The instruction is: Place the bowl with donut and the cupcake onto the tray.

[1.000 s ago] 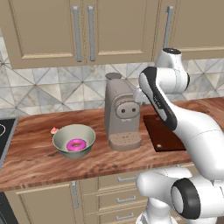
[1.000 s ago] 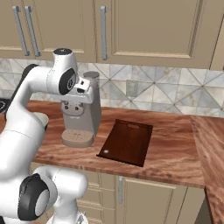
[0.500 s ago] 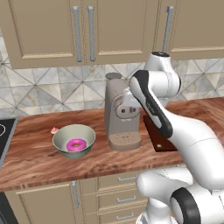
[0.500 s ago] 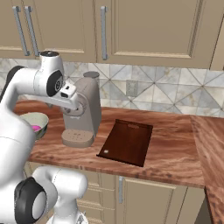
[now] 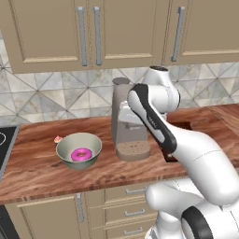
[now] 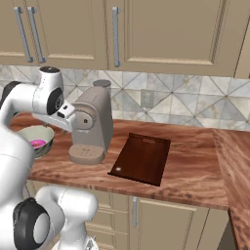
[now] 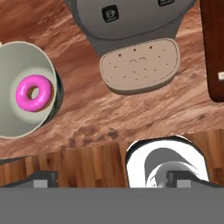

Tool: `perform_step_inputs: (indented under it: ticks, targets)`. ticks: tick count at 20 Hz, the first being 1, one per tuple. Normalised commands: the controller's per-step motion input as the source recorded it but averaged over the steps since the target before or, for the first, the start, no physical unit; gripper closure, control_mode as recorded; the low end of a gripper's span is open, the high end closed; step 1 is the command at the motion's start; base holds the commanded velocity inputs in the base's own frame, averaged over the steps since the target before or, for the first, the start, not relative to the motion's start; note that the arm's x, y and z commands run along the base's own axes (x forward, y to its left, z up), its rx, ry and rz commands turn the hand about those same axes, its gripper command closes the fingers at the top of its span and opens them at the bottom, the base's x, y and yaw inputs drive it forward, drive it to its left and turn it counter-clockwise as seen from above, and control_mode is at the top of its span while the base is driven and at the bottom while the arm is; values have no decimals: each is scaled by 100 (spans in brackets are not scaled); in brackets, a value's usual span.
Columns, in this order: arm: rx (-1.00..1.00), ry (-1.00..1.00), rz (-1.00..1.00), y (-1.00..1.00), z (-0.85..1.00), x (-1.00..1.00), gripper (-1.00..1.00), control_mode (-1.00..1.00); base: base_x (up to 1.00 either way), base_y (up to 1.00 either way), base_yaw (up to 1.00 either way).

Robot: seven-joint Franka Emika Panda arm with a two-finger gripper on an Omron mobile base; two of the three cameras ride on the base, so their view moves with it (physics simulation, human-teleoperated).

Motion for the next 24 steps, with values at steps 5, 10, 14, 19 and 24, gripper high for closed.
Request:
perform_step_inputs:
  ticks: [5, 10, 14, 19, 24]
  targets:
    - [0, 7, 0, 44, -5, 0, -100, -100, 0, 0, 0]
    - [0, 6, 0, 36, -8, 0, -100, -100, 0, 0, 0]
    - [0, 0, 0, 22, -19, 0, -100, -100, 0, 0, 0]
    - [0, 0, 0, 13, -10, 0, -100, -100, 0, 0, 0]
    - [0, 0, 0, 14, -5, 1, -100, -100, 0, 0, 0]
